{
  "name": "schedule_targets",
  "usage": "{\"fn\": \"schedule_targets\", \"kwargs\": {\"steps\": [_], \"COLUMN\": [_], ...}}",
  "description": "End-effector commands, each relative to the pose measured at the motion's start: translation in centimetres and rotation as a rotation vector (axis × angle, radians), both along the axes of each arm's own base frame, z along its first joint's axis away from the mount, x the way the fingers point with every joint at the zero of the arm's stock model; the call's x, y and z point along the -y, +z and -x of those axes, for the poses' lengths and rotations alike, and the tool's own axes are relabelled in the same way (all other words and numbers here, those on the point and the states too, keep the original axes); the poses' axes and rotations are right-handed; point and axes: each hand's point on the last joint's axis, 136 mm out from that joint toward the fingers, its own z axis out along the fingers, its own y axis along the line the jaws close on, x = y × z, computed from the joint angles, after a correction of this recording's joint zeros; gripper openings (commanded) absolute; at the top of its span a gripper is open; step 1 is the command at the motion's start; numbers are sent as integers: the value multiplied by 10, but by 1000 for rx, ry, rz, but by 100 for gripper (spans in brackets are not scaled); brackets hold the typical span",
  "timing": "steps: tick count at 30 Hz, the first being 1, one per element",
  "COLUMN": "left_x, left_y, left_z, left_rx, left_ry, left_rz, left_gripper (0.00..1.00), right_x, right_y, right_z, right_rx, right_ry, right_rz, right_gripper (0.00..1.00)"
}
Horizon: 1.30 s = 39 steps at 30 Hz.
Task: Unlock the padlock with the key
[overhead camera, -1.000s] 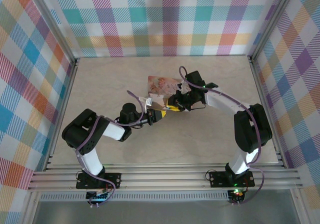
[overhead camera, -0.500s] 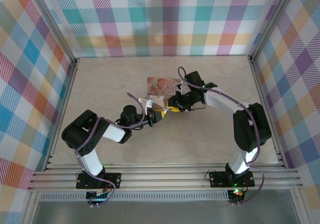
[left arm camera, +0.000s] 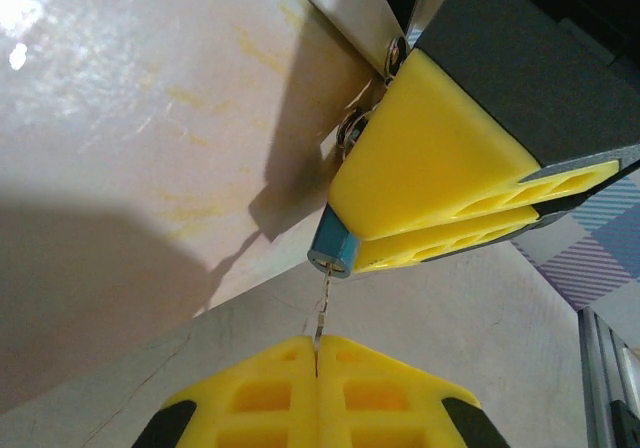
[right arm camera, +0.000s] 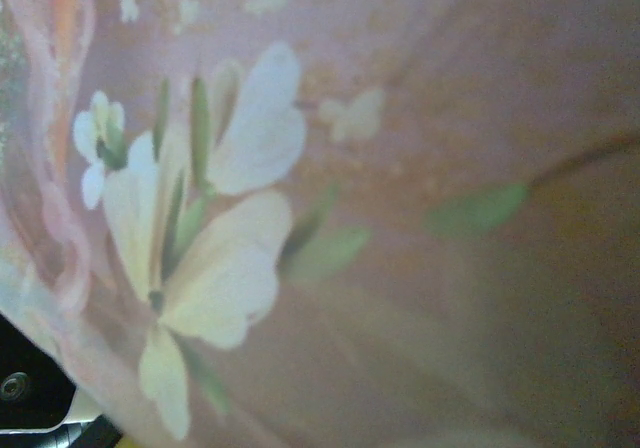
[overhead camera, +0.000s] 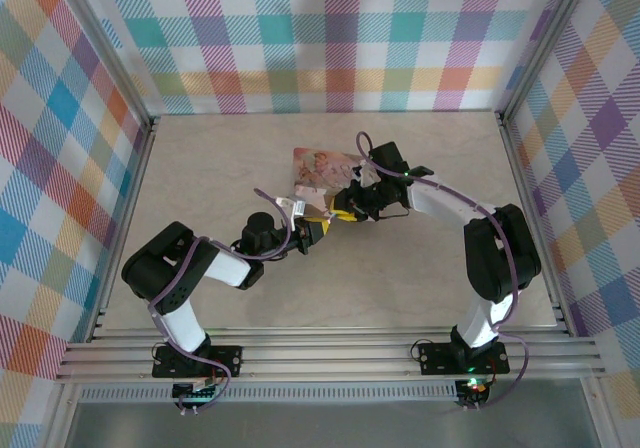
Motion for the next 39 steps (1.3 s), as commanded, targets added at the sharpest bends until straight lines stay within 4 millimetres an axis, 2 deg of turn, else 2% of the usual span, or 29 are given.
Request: {"fn": "schedule_targets", "kwargs": {"steps": [1, 11, 18, 22, 29, 34, 39], "left_x": [12, 16, 21, 10, 22, 24, 27], "left_y": [89, 87, 93, 98, 114, 104, 78], "left_z": [-6, 5, -4, -19, -13, -17, -19], "left_rx": [252, 347, 260, 183, 164, 156, 218], "left_ry": [-6, 37, 9, -9, -169, -159, -67], "left_rz": [172, 25, 122, 248, 289, 271, 174], "left_gripper": [0, 0, 0, 0, 0, 0, 0], "right_x": [-21, -17, -21, -20, -12, -14, -22], "right_y": [-8, -16, -12, -11, -21, -18, -11], "right_z": [68, 68, 68, 72, 78, 78, 81], "right_rx": [-248, -279, -262, -249, -246, -234, -253], "right_ry": [161, 123, 140, 164, 193, 209, 233], "right_rz": [-71, -39, -66, -68, -17, -32, -90], "right_gripper": [0, 0, 0, 0, 0, 0, 0]}}
